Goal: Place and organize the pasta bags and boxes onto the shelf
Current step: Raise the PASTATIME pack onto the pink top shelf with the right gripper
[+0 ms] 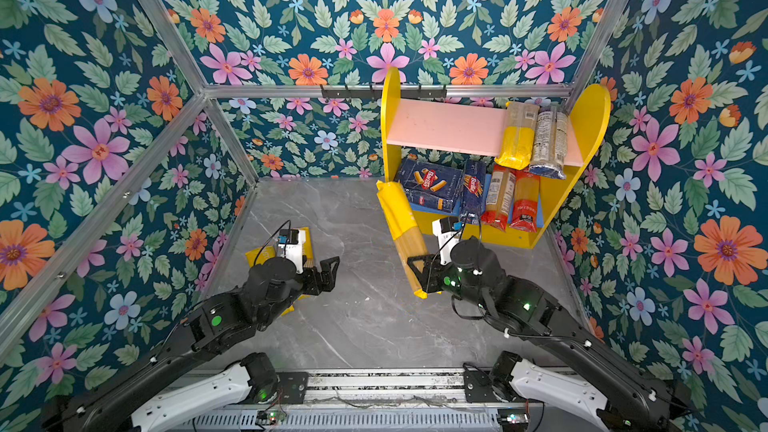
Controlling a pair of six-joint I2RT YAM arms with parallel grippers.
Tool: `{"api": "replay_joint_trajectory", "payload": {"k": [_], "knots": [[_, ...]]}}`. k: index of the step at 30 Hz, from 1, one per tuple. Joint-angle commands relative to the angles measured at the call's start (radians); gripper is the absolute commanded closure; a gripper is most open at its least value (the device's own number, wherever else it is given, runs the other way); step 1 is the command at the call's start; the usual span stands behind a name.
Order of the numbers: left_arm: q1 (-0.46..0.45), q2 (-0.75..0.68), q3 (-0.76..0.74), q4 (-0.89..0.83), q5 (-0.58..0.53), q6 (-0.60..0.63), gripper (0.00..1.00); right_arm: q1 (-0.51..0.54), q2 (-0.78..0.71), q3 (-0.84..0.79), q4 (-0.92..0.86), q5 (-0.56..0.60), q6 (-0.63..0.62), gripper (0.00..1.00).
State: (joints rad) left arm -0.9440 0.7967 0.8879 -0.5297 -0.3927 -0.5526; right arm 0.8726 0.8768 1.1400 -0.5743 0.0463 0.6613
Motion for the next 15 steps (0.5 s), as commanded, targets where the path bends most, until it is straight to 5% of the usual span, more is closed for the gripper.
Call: {"api": "replay_joint_trajectory", "payload": {"k": [1, 8, 15], "knots": [[0.001, 0.035, 0.021, 0.059, 0.004, 0.050, 0.03, -0.017, 0.009, 0.104, 0.000, 0.069, -0.108, 1.00], [0.001, 0.099, 0.058, 0.109, 0.014, 0.096, 0.02, -0.047, 0.055, 0.300, -0.055, 0.160, -0.213, 1.00], [0.001, 0.154, 0.106, 0.141, 0.020, 0.144, 0.01, -0.246, 0.179, 0.485, -0.059, 0.097, -0.230, 1.00]]}}
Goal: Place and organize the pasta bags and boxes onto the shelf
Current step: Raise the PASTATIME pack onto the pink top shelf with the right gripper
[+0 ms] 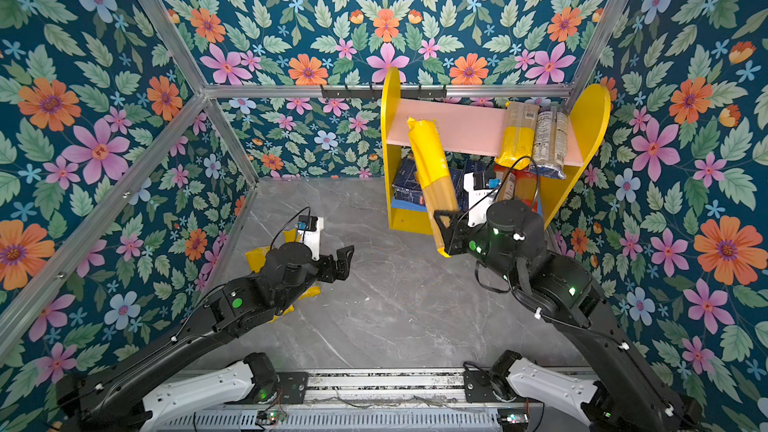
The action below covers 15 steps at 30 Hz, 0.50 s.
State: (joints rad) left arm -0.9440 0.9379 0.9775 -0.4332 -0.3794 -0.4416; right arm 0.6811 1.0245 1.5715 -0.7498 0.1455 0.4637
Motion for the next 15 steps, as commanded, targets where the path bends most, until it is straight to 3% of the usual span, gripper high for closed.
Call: {"api": "replay_joint_trajectory", "payload": {"k": [1, 5, 11, 15], "knots": [[0.001, 0.018, 0.022, 0.046, 0.006, 0.038, 0.01, -0.091, 0.058, 0.086, 0.117, -0.019, -0.034, 1.00], [0.001, 0.024, 0.032, 0.056, 0.011, 0.046, 0.01, -0.216, 0.170, 0.237, 0.101, -0.069, -0.052, 1.00], [0.001, 0.019, 0.022, 0.064, 0.007, 0.042, 0.02, -0.245, 0.324, 0.441, 0.106, 0.071, -0.165, 1.00], [0.001, 0.023, 0.020, 0.067, 0.000, 0.042, 0.02, -0.245, 0.409, 0.481, 0.180, 0.193, -0.220, 1.00]]}}
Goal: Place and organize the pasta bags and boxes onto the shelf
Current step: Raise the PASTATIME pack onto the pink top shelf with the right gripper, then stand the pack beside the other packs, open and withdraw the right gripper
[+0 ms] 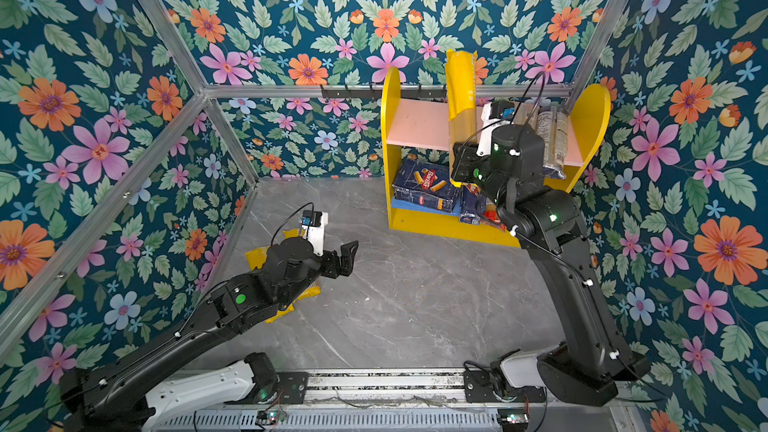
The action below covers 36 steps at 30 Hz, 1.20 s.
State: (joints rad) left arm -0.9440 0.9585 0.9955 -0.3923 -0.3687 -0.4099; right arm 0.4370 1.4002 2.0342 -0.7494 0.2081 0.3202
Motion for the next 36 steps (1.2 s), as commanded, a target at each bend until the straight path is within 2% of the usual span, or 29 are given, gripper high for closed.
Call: {"api": "replay_joint_trajectory", "payload": {"k": [1, 8, 13, 20, 28, 29, 36], "knots": [[0.001, 0.003, 0.002, 0.027, -0.012, 0.011, 0.01, -0.001, 0.047, 0.013, 0.209, 0.164, -0.088, 1.00], [0.001, -0.011, -0.004, 0.019, -0.019, -0.001, 0.02, -0.001, 0.159, -0.003, 0.418, 0.323, -0.203, 1.00], [0.001, -0.021, -0.012, -0.003, -0.031, -0.013, 0.02, -0.003, 0.229, 0.062, 0.456, 0.386, -0.270, 1.00], [0.002, -0.020, -0.008, -0.011, -0.043, -0.010, 0.02, -0.044, 0.295, 0.129, 0.393, 0.401, -0.236, 1.00], [0.002, -0.016, -0.012, -0.011, -0.045, -0.010, 0.02, -0.061, 0.267, 0.054, 0.390, 0.410, -0.213, 1.00], [0.001, -0.014, -0.012, -0.010, -0.044, -0.010, 0.02, -0.065, 0.229, 0.048, 0.385, 0.409, -0.209, 1.00], [0.001, -0.020, -0.015, -0.008, -0.041, -0.012, 0.02, -0.081, 0.214, 0.046, 0.339, 0.398, -0.182, 1.00]]}}
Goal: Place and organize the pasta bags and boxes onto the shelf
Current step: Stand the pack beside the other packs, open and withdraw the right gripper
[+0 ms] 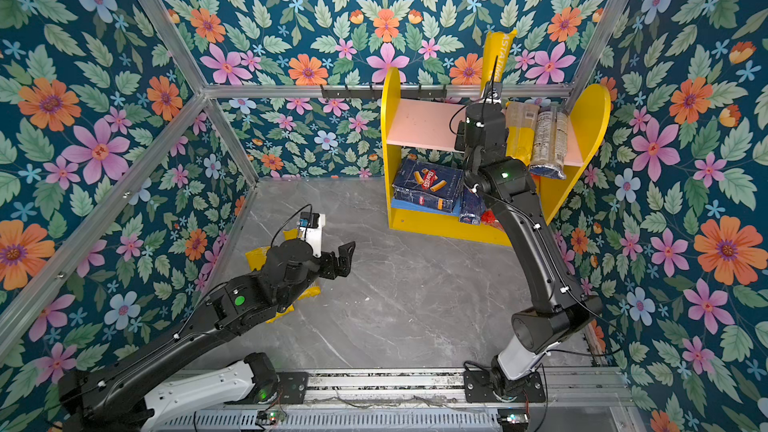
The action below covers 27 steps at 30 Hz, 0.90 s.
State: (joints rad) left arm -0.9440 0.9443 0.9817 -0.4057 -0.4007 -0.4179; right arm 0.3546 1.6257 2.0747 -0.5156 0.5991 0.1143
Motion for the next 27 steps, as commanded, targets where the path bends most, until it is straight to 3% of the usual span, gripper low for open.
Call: {"api": "replay_joint_trajectory", "payload": {"k": [1, 5, 7, 12, 16, 17, 27], "knots": [[0.002, -0.007, -0.003, 0.005, -0.008, -0.004, 0.02, 0.001, -0.012, 0.004, 0.103, 0.008, 0.024, 1.00], [0.001, -0.011, -0.006, 0.005, -0.006, -0.007, 0.02, 0.001, -0.007, 0.018, 0.075, 0.001, 0.033, 1.00], [0.001, -0.014, -0.008, 0.004, -0.006, -0.008, 0.02, 0.000, 0.006, 0.043, 0.049, -0.003, 0.037, 0.95], [0.002, -0.022, -0.014, -0.002, -0.008, -0.013, 0.02, -0.007, 0.070, 0.125, -0.043, -0.016, 0.060, 0.63], [0.001, -0.038, -0.020, -0.008, -0.010, -0.017, 0.02, -0.008, 0.091, 0.173, -0.082, -0.012, 0.059, 0.46], [0.002, -0.042, -0.021, -0.010, -0.012, -0.016, 0.02, -0.007, 0.098, 0.187, -0.093, -0.011, 0.059, 0.36], [0.002, -0.083, -0.032, -0.022, -0.036, -0.018, 0.01, 0.013, 0.065, 0.278, -0.213, -0.083, 0.070, 0.29]]}}
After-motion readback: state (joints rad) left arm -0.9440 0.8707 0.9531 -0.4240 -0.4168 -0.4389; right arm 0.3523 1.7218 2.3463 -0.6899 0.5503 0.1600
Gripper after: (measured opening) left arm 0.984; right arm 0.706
